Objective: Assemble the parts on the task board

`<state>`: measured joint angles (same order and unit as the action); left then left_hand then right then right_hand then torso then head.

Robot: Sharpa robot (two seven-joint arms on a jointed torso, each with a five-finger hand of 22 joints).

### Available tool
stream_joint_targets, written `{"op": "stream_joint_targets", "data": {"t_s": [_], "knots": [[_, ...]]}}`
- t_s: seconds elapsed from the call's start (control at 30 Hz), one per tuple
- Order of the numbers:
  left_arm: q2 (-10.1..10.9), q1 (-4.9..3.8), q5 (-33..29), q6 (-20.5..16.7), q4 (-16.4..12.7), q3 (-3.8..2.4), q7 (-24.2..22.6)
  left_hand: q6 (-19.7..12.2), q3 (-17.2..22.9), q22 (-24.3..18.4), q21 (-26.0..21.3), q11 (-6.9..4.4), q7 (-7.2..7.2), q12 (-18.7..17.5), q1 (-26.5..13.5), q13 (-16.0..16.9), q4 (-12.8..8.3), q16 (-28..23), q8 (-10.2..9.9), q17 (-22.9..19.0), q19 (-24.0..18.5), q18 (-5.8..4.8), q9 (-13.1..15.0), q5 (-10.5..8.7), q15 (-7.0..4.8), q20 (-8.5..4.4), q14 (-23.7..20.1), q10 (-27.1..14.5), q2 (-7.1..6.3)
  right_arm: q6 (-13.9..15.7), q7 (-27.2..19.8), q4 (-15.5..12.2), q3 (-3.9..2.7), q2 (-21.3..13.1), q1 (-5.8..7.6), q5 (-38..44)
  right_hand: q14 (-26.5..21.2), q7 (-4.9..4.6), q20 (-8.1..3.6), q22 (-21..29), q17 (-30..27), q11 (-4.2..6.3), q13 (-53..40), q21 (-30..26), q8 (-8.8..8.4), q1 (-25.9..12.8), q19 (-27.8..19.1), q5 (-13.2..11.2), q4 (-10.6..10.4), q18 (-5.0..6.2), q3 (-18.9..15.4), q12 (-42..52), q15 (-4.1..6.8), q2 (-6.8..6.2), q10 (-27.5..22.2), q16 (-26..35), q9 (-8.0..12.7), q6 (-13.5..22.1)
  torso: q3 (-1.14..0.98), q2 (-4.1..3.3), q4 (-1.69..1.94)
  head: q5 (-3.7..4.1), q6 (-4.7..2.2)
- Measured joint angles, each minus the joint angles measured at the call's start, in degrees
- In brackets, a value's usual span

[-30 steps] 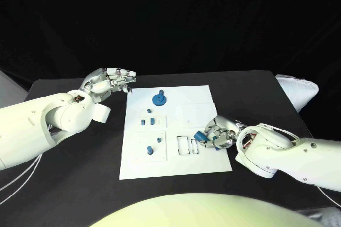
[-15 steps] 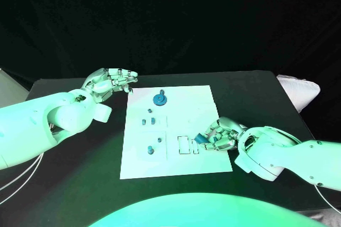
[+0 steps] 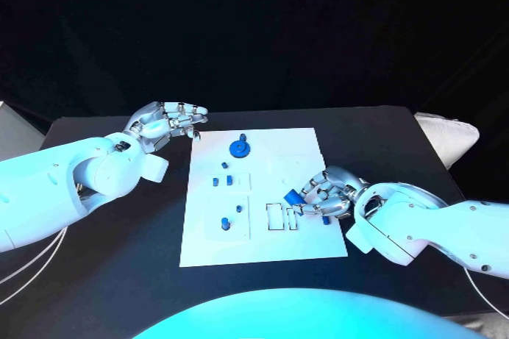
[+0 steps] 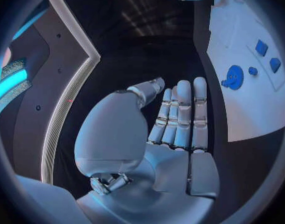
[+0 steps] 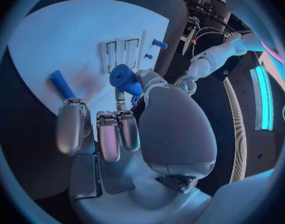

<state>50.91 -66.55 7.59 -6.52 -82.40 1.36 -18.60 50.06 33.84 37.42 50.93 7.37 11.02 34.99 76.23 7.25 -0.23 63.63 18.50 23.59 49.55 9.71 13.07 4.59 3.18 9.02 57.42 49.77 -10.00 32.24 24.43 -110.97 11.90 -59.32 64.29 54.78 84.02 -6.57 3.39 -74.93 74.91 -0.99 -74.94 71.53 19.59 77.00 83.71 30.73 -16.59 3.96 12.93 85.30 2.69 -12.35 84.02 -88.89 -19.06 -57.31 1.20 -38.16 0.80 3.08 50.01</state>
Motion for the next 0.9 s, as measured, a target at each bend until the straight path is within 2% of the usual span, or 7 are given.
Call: {"op": "stream_joint_targets", "data": {"t_s": [0.13,0.27,0.37,0.5,0.9], "knots": [[-0.08,0.00,0.00,0.01,0.03,0.00,0.03,0.00,0.00,0.00,0.00,0.00,0.00,0.00,0.00,0.00,0.00,0.00,0.00,0.00,0.00,0.00,0.00,0.00,0.00,0.00,0.00,0.00,0.00,-0.48,0.25,0.90,0.04,2.05,-0.17,-0.49,0.00,0.00,0.00,0.00,0.00,0.00,0.00,0.00,0.00,-0.98,0.00,-1.05,-0.03,0.00,0.49,0.00,0.00,-0.36,0.00,0.00,-0.01,0.00,0.00,-0.04,0.03,-0.04,0.00],[-0.12,0.00,0.00,0.02,0.04,0.00,0.06,0.00,0.00,0.00,0.00,0.00,0.00,0.00,0.00,0.00,0.00,0.00,0.00,0.00,0.00,0.00,0.00,0.00,0.00,0.00,0.00,0.00,0.00,-1.38,0.86,1.59,0.14,3.73,-0.83,-0.53,0.00,-0.21,-0.14,0.00,0.00,0.01,0.01,0.00,0.15,-2.95,0.14,-2.80,0.01,0.00,0.91,0.00,0.00,-0.15,-0.01,0.00,-0.03,-0.21,0.00,-0.06,0.06,-0.14,0.00],[-0.12,0.00,0.00,0.03,0.04,0.01,0.08,0.00,0.00,0.00,0.00,0.00,0.00,0.00,0.00,0.00,0.00,0.00,0.00,0.00,0.00,0.00,0.00,0.00,0.00,0.00,0.00,0.00,0.00,-2.03,1.52,1.98,0.15,4.53,-1.10,-0.32,-0.08,-0.26,-0.21,0.00,0.00,0.45,0.01,0.03,1.49,-4.61,0.21,-5.15,0.01,0.00,0.93,0.32,0.33,-0.25,-0.04,0.01,-0.10,-0.54,0.00,-0.07,0.07,-0.20,0.00],[-0.10,0.00,0.00,0.05,0.04,0.01,0.10,0.00,0.00,0.00,0.00,0.00,0.00,0.00,0.00,0.00,0.00,0.00,0.00,0.01,0.00,0.00,0.00,0.00,0.00,0.00,0.00,0.00,0.00,-2.50,2.39,2.49,0.15,5.09,-1.24,0.37,0.01,-0.07,-0.20,0.01,0.00,0.49,0.01,0.78,1.95,-6.24,0.20,-6.66,0.01,0.00,0.93,0.69,0.41,0.09,-0.08,-0.22,-0.12,-0.76,-0.02,-0.07,0.05,-0.34,0.00],[-0.03,0.00,0.00,0.11,0.03,0.01,0.20,0.00,0.00,0.01,0.00,0.00,0.00,0.00,0.00,0.01,0.00,0.00,0.00,0.01,0.00,0.00,0.00,0.00,0.00,0.00,0.00,0.00,0.00,-3.45,4.02,3.07,0.10,5.74,-1.32,2.68,-0.19,0.38,-0.41,0.01,0.00,0.72,0.02,1.69,2.29,-7.58,0.41,-7.11,0.01,0.00,0.93,1.55,0.61,0.50,0.10,-0.22,-0.87,-1.67,-0.03,-0.07,0.04,-0.68,0.00]]}}
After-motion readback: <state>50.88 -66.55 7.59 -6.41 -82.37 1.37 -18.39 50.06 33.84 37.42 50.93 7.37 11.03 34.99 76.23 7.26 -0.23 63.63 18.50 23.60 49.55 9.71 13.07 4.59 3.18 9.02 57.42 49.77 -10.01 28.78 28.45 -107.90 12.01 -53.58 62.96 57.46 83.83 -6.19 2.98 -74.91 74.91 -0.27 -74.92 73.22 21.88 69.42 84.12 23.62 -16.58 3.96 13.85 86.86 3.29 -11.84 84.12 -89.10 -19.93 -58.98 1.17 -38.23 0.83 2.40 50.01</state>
